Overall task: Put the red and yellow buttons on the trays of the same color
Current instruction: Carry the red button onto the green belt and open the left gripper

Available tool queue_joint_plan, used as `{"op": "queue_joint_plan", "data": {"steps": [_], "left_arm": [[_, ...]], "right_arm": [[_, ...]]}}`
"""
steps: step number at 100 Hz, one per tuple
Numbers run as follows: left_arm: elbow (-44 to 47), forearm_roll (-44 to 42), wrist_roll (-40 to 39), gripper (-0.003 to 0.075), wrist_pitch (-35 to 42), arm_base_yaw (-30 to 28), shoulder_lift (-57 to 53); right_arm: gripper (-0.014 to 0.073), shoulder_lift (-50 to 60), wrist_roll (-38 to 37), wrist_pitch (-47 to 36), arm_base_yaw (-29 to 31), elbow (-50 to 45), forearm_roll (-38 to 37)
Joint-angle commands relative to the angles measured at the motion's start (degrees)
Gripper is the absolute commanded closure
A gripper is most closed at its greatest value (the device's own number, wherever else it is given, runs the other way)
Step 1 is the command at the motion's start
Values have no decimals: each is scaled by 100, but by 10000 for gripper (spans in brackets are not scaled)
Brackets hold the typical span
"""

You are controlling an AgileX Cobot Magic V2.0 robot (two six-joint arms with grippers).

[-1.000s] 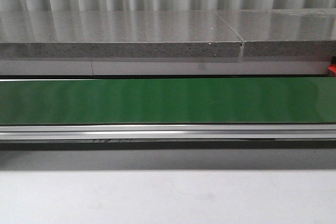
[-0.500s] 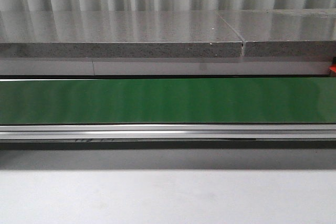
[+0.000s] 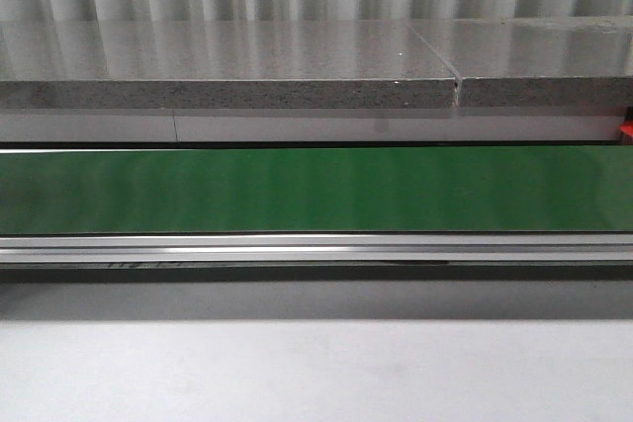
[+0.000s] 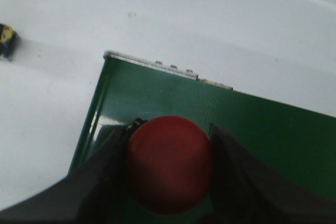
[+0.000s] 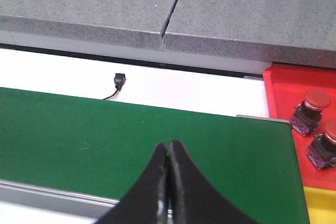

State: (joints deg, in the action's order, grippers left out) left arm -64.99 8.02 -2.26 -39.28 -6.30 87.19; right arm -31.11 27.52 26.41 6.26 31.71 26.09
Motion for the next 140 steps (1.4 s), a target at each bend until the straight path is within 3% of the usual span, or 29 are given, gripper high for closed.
{"op": "queue_joint_plan", "data": {"steps": [1, 44, 56, 71, 78, 111, 140], "left_arm": [[34, 141, 27, 741, 438, 42, -283], [475, 141, 63, 718, 801, 42, -283], [475, 312, 315, 554, 822, 42, -294], [456, 636, 635, 209, 752, 42, -304], [432, 647, 635, 148, 695, 42, -304], [-184, 647, 740, 156, 653, -112, -315], [-366, 647, 740, 156, 904, -995, -183]], "right_arm": [[661, -1, 34, -363, -15, 188, 47], [661, -1, 34, -351, -15, 188, 47], [661, -1, 34, -351, -15, 188, 47], [661, -1, 34, -351, -15, 188, 47], [661, -1, 34, -351, -15, 188, 47], [661, -1, 34, -351, -15, 188, 47], [661, -1, 34, -351, -15, 188, 47]]}}
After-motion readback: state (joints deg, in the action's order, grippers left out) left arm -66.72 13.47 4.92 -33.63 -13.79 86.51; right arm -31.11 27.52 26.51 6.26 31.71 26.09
